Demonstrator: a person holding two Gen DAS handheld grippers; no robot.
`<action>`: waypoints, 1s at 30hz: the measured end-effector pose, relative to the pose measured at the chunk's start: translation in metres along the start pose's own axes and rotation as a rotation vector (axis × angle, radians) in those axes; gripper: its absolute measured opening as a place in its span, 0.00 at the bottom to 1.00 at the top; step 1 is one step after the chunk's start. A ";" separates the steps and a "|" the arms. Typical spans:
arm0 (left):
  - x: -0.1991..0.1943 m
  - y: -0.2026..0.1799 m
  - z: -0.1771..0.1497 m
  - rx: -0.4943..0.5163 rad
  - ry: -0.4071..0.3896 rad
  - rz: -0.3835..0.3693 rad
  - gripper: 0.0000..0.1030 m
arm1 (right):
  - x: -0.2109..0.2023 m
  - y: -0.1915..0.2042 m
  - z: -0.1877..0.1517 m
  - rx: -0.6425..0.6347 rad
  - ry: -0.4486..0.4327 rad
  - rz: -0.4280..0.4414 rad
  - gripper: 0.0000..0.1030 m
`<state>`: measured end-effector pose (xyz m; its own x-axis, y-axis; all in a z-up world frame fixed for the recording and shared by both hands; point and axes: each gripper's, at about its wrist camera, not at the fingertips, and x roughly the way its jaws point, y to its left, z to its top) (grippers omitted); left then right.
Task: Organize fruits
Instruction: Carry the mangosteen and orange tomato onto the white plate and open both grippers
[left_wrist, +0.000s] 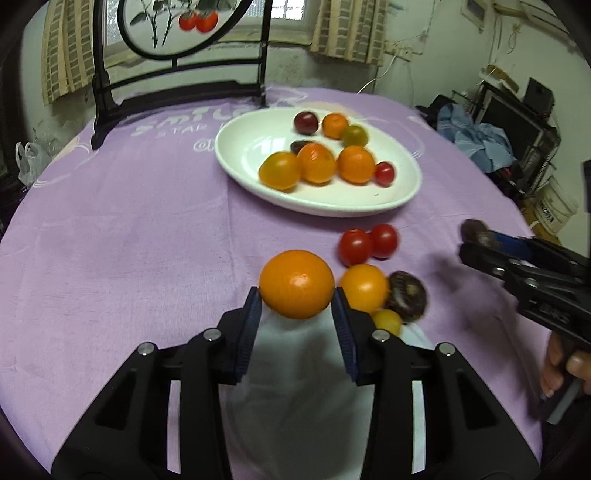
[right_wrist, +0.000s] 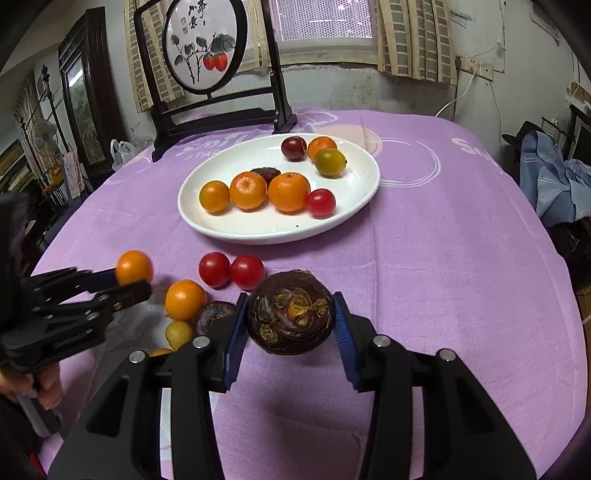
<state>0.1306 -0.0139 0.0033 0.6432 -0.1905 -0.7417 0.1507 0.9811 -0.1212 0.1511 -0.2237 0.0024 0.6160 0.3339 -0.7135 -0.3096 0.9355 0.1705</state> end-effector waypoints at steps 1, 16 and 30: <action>-0.005 0.000 0.000 -0.001 -0.011 -0.007 0.39 | 0.001 -0.001 0.000 0.020 0.011 0.027 0.43; -0.004 -0.001 0.067 -0.038 -0.104 -0.017 0.39 | 0.003 0.025 0.059 -0.043 -0.091 -0.013 0.43; 0.070 0.021 0.110 -0.120 -0.038 0.047 0.39 | 0.082 0.015 0.070 -0.009 0.009 -0.017 0.48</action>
<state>0.2616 -0.0108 0.0213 0.6754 -0.1435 -0.7233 0.0305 0.9855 -0.1671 0.2473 -0.1740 -0.0060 0.6145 0.3166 -0.7226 -0.3053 0.9400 0.1523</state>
